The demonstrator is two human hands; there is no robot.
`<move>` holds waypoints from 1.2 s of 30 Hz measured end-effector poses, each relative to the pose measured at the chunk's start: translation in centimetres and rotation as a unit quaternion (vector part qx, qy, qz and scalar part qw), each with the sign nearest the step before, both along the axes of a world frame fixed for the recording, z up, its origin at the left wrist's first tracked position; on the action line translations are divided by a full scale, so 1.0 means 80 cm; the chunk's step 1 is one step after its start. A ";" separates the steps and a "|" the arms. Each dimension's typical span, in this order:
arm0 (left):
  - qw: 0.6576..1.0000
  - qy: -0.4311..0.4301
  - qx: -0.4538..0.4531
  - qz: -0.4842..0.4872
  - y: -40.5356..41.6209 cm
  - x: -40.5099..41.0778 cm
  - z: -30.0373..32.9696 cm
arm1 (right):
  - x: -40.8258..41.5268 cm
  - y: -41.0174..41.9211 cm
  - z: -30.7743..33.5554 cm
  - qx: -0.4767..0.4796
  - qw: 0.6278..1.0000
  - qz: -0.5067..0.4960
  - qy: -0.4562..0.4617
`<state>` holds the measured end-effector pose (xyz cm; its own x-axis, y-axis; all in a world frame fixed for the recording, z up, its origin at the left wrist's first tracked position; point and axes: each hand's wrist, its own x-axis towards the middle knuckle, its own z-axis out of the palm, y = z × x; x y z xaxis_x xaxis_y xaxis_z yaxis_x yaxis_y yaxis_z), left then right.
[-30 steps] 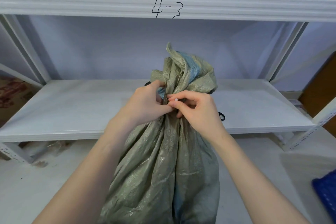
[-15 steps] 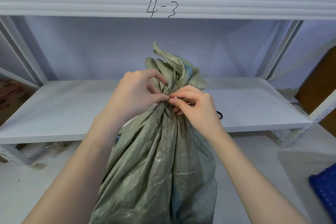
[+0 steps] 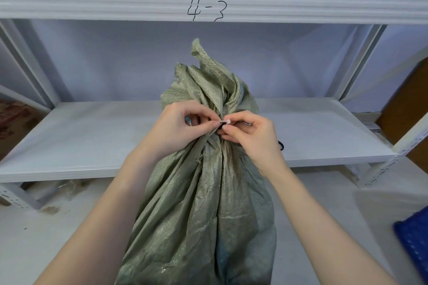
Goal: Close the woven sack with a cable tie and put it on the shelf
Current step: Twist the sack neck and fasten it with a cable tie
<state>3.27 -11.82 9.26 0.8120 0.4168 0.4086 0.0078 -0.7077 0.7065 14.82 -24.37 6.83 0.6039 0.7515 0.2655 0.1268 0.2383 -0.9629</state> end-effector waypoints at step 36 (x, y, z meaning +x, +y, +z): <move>0.996 -0.009 0.079 0.042 -0.004 0.006 -0.006 | 0.010 0.004 -0.004 -0.026 0.997 -0.033 -0.061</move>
